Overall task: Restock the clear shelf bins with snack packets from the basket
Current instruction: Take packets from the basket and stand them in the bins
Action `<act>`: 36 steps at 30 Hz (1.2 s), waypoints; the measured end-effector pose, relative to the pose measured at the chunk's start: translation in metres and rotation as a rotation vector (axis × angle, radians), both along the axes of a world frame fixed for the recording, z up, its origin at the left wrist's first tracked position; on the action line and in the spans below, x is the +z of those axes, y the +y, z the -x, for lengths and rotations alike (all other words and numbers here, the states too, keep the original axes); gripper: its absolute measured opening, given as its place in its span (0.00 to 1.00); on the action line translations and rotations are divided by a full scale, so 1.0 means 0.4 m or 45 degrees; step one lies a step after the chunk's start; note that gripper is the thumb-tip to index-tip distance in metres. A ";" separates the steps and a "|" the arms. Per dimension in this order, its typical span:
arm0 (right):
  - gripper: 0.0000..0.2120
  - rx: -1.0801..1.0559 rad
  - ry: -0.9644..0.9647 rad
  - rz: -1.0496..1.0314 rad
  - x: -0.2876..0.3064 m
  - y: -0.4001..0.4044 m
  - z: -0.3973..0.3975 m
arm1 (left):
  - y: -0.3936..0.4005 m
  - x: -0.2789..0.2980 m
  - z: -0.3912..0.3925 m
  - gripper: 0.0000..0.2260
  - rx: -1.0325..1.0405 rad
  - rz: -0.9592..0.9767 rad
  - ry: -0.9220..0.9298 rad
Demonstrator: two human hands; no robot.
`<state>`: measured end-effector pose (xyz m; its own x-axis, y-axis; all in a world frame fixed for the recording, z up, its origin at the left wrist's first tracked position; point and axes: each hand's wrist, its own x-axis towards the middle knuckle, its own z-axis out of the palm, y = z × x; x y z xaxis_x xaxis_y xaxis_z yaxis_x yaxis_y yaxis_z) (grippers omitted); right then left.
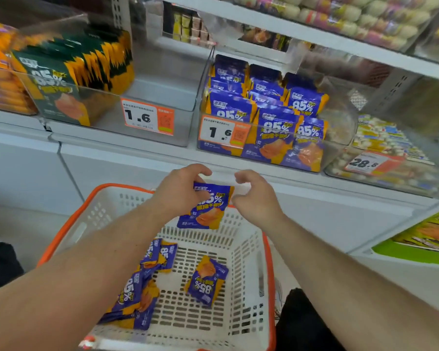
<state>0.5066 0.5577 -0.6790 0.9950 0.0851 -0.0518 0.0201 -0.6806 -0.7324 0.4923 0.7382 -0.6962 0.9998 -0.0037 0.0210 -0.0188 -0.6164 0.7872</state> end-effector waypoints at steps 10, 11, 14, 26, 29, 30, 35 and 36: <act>0.13 -0.011 -1.226 0.480 0.222 -0.158 -0.059 | -0.209 0.162 -0.108 0.20 -0.018 0.129 -0.529; 0.13 -0.103 -1.351 0.426 0.245 -0.188 -0.076 | -0.214 0.167 -0.114 0.23 -0.011 -0.136 -0.622; 0.13 -0.342 -1.514 0.401 0.294 -0.252 -0.129 | -0.213 0.156 -0.125 0.33 -0.128 -0.668 -0.587; 0.19 -0.314 -0.446 0.735 0.255 -0.267 -0.314 | -0.186 0.038 -0.135 0.33 -0.194 -0.619 -0.712; 0.22 -0.427 -1.200 0.590 0.197 -0.245 -0.289 | -0.147 -0.053 -0.107 0.32 -0.138 -0.444 -0.685; 0.20 -0.313 -1.424 0.536 0.163 -0.218 -0.266 | -0.131 -0.094 -0.094 0.31 -0.127 -0.408 -0.588; 0.08 0.557 -1.167 0.524 -0.149 -0.051 -0.132 | -0.053 -0.268 -0.019 0.30 -0.116 -0.362 0.036; 0.08 0.658 -0.968 0.600 -0.212 -0.022 -0.109 | -0.040 -0.294 -0.006 0.29 -0.091 -0.343 0.112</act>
<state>0.5501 0.5491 -0.7640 0.6267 0.6453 0.4369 0.7376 -0.6721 -0.0653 0.4949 0.7223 -0.8138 0.9947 -0.0676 -0.0769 -0.0085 -0.8032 0.5957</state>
